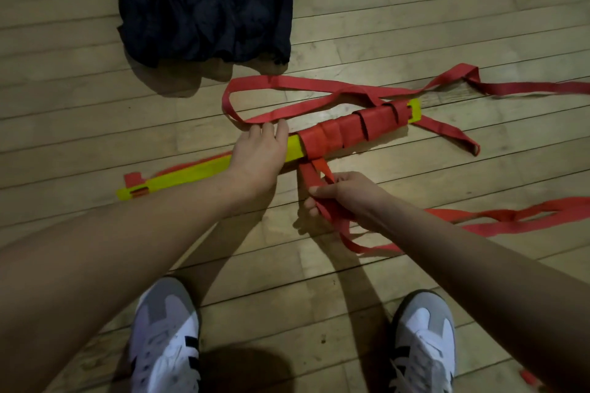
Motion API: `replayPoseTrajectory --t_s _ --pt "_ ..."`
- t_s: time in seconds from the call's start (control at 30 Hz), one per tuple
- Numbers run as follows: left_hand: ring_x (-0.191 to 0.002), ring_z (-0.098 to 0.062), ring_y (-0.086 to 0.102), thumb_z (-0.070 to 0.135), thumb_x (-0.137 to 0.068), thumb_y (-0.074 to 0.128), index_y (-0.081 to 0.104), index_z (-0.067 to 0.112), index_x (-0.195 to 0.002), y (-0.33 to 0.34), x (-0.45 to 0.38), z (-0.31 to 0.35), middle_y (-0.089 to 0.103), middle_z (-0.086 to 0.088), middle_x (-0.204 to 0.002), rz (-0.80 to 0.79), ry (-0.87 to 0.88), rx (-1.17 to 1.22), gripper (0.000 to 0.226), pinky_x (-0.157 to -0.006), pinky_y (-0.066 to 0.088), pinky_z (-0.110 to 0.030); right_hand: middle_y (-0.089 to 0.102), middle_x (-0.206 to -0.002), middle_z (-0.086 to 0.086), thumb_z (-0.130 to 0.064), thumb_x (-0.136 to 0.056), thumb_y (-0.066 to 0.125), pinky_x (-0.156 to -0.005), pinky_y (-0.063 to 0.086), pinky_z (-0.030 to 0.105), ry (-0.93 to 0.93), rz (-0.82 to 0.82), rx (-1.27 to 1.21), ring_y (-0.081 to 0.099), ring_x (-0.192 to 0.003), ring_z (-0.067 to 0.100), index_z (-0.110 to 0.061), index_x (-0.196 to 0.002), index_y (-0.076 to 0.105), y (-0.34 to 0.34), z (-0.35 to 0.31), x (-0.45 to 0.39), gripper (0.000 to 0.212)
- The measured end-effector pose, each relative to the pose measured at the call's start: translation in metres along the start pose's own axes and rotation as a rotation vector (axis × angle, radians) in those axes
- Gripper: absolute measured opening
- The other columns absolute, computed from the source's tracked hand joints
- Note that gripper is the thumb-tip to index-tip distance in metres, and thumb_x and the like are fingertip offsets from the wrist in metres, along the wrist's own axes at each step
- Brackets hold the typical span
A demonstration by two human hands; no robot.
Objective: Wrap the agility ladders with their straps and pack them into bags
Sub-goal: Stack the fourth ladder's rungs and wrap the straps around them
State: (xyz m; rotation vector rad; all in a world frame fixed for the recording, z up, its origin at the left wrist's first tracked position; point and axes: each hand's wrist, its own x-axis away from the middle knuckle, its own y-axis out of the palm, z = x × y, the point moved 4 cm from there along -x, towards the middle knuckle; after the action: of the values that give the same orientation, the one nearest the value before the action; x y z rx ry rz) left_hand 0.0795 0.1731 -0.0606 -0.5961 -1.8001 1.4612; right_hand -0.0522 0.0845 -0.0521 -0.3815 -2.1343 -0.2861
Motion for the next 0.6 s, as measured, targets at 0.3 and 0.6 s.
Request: replayPoseTrajectory --t_s 0.3,0.6 --pt "-0.114 -0.033 0.043 0.051 -0.088 0.055 0.048 0.003 -0.123 0.005 0.026 -0.002 0.041 -0.018 -0.131 0.061 0.242 -0.064 0.060 -0.096 0.039 -0.041 0.073 -0.086 0.014 0.003 -0.089 0.059 -0.054 0.050 0.023 0.005 -0.022 0.048 0.066 -0.065 0.016 0.005 -0.100 0.061 0.002 0.010 -0.002 0.012" --pt "-0.108 -0.032 0.051 0.032 -0.097 0.044 0.032 0.018 -0.129 0.016 0.055 0.011 0.046 -0.014 -0.123 -0.167 0.270 0.056 0.037 -0.077 0.038 -0.036 0.069 -0.089 0.022 0.014 -0.087 0.053 -0.062 0.057 0.024 0.039 -0.095 0.038 0.069 -0.069 0.023 0.007 -0.100 0.061 0.000 0.029 0.005 0.017"
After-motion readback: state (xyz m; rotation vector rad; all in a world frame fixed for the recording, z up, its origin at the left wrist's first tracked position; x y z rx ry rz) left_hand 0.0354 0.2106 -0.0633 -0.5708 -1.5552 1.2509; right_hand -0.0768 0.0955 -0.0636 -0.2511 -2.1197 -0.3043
